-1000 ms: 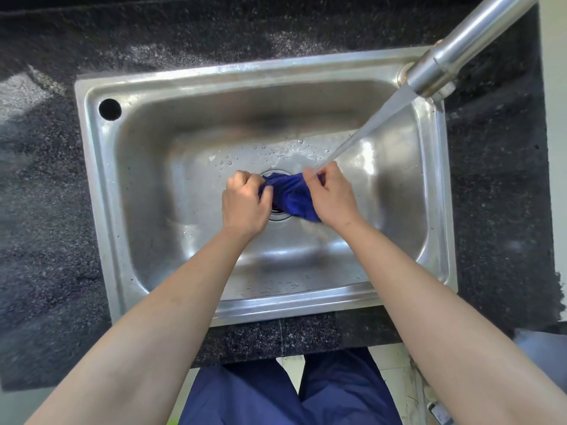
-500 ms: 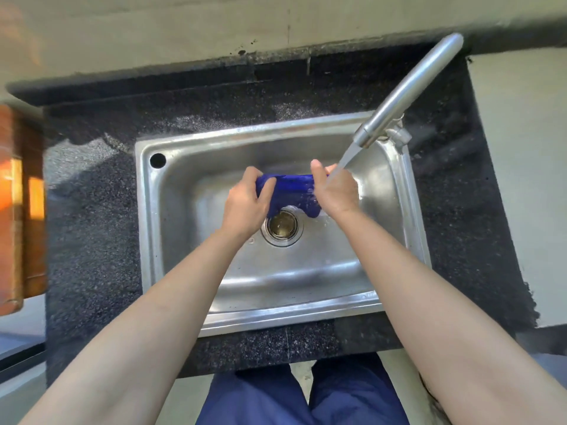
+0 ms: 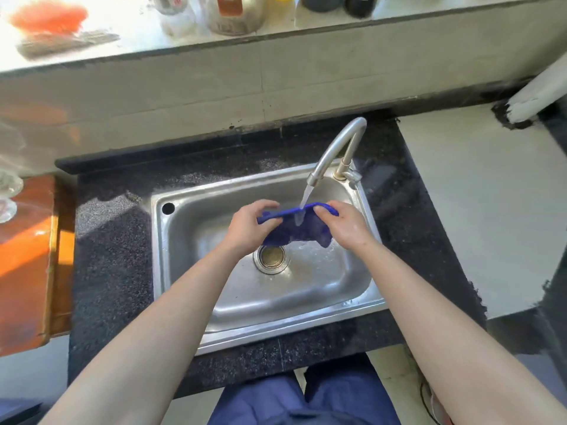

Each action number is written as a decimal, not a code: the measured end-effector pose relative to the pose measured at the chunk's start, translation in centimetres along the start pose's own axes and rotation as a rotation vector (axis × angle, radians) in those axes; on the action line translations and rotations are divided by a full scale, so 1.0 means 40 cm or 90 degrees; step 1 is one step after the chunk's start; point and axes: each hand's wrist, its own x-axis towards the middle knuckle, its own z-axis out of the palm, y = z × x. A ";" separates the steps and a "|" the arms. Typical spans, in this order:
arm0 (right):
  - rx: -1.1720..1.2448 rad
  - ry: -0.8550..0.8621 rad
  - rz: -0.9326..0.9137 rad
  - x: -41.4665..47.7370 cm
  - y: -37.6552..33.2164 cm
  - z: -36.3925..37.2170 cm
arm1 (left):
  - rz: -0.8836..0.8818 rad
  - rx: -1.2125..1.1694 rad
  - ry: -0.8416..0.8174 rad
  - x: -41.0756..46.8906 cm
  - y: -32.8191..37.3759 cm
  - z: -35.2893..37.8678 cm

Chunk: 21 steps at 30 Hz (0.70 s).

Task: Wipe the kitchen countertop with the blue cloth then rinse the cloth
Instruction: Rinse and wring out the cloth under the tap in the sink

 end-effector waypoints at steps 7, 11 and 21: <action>0.397 0.047 0.042 -0.031 0.001 0.003 | -0.089 -0.135 -0.005 0.003 0.052 0.034; 0.435 0.022 0.061 -0.050 0.013 0.018 | -0.166 -0.290 -0.033 0.005 0.047 0.054; 0.142 0.000 -0.002 -0.031 0.036 0.041 | -0.170 -0.429 -0.058 -0.025 0.002 0.027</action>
